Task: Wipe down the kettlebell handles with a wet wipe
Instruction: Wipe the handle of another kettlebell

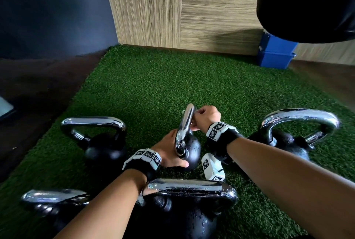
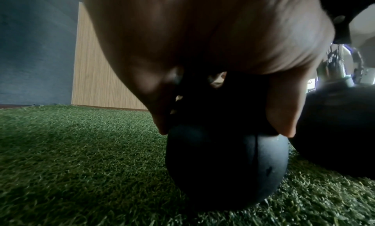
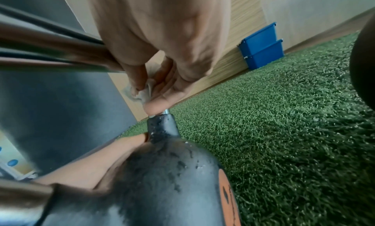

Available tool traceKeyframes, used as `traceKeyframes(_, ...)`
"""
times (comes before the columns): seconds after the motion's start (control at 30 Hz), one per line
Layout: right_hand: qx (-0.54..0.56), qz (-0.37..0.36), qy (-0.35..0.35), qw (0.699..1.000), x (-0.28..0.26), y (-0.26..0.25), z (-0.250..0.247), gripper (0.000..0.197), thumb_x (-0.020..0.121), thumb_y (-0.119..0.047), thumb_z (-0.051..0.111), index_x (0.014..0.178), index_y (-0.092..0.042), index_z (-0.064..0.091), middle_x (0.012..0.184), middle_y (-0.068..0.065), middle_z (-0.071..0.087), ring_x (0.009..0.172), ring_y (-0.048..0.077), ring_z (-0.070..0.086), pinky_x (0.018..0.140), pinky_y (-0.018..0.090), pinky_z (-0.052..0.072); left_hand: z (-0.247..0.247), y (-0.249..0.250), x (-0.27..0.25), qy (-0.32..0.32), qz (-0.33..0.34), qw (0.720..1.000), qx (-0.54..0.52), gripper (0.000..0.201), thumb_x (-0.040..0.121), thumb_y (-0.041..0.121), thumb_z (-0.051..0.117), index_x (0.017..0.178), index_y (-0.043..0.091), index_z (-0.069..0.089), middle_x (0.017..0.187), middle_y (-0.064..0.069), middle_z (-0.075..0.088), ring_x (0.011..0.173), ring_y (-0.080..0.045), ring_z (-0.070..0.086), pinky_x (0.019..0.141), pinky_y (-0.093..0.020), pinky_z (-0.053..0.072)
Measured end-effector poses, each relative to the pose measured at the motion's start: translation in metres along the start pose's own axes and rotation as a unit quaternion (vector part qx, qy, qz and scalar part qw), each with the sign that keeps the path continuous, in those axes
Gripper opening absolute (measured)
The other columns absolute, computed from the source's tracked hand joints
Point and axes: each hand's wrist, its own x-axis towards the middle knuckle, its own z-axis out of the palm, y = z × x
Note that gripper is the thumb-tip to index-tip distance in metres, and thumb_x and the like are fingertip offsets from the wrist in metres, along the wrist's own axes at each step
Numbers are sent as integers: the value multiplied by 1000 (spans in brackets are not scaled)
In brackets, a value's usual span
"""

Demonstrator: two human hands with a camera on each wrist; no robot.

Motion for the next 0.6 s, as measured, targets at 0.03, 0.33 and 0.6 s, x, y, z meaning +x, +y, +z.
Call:
traceKeyframes(0.03,-13,1,7,1000,0,1,0,10,89,-2,65,80,-6,64,45,0,66,41,15,68,34,21,49,-1,2,-3,-2,6,1000,6,107,67,49,86,154,29,27,157,-3,34,143,-24,37,121,-48,35)
traceKeyframes(0.33,-209,24,-46,976,-7,-5,-3,23,87,-22,74,96,-2,70,88,13,75,71,21,73,58,32,61,-38,14,-42,-48,7,999,3,91,59,75,80,134,55,34,135,20,57,124,-15,58,105,-32,45)
traceKeyframes(0.6,-343,-259,-124,894,-15,-37,-39,60,89,-9,66,145,-28,51,122,6,71,87,18,72,73,17,51,-74,56,-59,126,41,991,35,34,70,42,78,90,17,64,93,3,70,85,-19,67,76,-34,58)
